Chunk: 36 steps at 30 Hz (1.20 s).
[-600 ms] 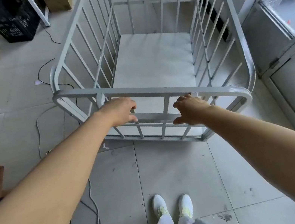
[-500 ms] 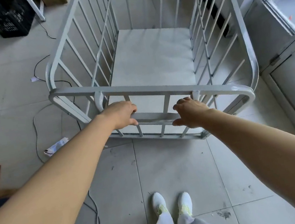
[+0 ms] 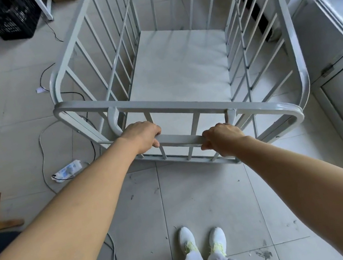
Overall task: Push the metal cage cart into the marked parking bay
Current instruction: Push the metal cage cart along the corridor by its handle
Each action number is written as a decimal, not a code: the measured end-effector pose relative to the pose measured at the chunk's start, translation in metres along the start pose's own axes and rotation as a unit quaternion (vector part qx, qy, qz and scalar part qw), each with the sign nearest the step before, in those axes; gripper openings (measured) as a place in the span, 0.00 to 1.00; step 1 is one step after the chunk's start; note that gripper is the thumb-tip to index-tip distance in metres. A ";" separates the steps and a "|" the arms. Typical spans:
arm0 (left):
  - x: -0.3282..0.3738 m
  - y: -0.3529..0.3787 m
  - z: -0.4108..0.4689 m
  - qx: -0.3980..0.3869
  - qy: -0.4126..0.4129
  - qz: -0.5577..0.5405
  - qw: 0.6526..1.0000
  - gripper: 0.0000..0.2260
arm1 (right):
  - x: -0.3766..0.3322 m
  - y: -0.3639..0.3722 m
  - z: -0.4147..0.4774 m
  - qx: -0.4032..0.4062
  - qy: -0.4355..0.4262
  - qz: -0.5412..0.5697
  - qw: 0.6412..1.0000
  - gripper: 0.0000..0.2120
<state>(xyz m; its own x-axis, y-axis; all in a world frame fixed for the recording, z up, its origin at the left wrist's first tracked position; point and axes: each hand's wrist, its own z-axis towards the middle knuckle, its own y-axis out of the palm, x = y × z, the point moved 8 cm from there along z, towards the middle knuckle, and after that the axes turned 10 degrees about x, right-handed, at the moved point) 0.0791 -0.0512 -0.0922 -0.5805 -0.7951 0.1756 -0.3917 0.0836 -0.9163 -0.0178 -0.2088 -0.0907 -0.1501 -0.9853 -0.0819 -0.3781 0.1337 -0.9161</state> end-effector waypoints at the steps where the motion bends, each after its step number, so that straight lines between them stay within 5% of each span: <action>1: -0.003 -0.002 0.001 0.005 -0.006 -0.002 1.000 0.05 | -0.002 -0.001 0.003 0.004 0.000 0.003 1.000 0.16; 9: -0.030 -0.020 0.016 0.028 -0.049 -0.019 0.998 0.04 | 0.006 -0.019 0.033 0.075 0.008 -0.007 0.997 0.31; 16: -0.053 -0.038 0.049 0.046 -0.016 -0.029 0.998 0.05 | 0.020 -0.027 0.062 0.107 0.121 0.081 0.984 0.49; 29: -0.104 -0.065 0.108 0.023 0.001 -0.010 1.000 0.11 | 0.002 -0.055 0.140 0.106 0.164 0.122 0.973 0.49; 36: -0.115 -0.087 0.145 0.014 -0.017 -0.013 1.000 0.12 | 0.027 -0.064 0.170 0.099 0.216 0.123 0.964 0.60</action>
<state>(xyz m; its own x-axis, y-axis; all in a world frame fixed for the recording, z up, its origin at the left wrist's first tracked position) 0.2834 -0.0544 -0.0850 -0.5452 -0.8170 0.1877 -0.3860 0.0459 -0.9213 0.1573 -0.2623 -0.1013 -0.5948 -0.7846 -0.1752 -0.1067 0.2931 -0.9501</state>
